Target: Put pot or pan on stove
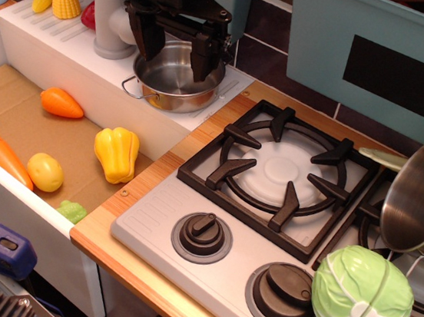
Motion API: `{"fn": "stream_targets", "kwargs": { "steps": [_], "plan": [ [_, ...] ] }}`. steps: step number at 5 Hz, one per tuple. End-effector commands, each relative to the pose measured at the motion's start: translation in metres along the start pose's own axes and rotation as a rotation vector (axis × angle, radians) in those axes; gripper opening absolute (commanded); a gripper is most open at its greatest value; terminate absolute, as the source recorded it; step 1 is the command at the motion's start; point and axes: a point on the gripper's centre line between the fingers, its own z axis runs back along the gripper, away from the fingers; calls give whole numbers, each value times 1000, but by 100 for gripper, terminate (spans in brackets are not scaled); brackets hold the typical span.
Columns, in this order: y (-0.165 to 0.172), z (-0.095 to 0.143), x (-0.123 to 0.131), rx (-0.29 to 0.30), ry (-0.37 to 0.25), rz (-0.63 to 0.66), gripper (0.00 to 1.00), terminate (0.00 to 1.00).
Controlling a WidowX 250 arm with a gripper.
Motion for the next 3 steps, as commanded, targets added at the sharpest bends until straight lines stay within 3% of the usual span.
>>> {"fn": "stream_targets", "kwargs": {
  "steps": [1, 2, 3],
  "plan": [
    [0, 0, 0, 0, 0, 0, 100, 0],
    [2, -1, 10, 76, -55, -206, 100, 0],
    [4, 0, 22, 100, -75, -309, 100, 0]
  ]
}}
